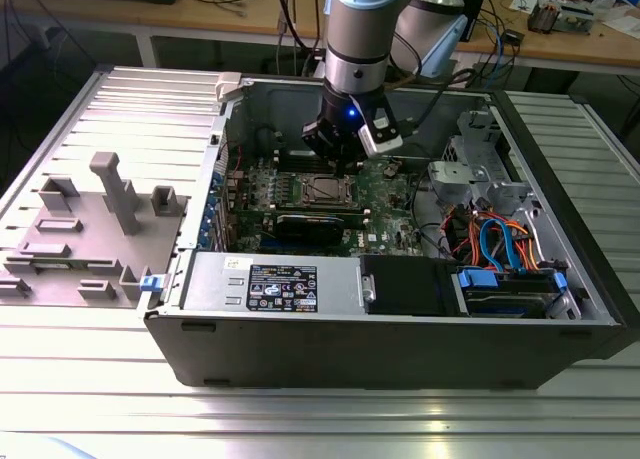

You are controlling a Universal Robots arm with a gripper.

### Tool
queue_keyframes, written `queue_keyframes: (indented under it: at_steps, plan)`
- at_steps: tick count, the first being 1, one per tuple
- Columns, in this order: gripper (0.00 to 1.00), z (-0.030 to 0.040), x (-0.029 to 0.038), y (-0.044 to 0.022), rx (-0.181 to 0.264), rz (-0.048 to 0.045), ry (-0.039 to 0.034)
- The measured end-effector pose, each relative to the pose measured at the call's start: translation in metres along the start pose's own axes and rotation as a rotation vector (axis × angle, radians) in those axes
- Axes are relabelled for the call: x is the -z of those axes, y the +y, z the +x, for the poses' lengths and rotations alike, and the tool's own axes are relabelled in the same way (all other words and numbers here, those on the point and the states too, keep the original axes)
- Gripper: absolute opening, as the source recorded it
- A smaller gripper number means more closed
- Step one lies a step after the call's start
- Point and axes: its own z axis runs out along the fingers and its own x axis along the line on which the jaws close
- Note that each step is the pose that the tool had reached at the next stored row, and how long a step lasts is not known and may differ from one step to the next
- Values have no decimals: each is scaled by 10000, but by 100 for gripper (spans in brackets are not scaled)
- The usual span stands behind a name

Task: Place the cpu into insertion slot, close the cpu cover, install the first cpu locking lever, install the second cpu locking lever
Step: 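Install the second cpu locking lever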

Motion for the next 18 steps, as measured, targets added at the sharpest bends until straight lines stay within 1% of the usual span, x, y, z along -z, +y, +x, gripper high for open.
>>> queue_keyframes:
  at_steps: [2, 5, 7, 9, 13, 17, 18]
  plan:
    - [11, 0, 3, -1, 1, 4, 2]
    - [11, 0, 50, 3, 3, 2, 1]
    - [11, -1, 101, 7, 2, 2, 1]
    - [11, -1, 135, 10, 2, 3, 2]
    - [11, -2, 137, -6, 46, 2, 5]
    - [11, -1, 139, -58, 194, 1, 18]
    - [11, -1, 142, -87, 239, 1, 22]
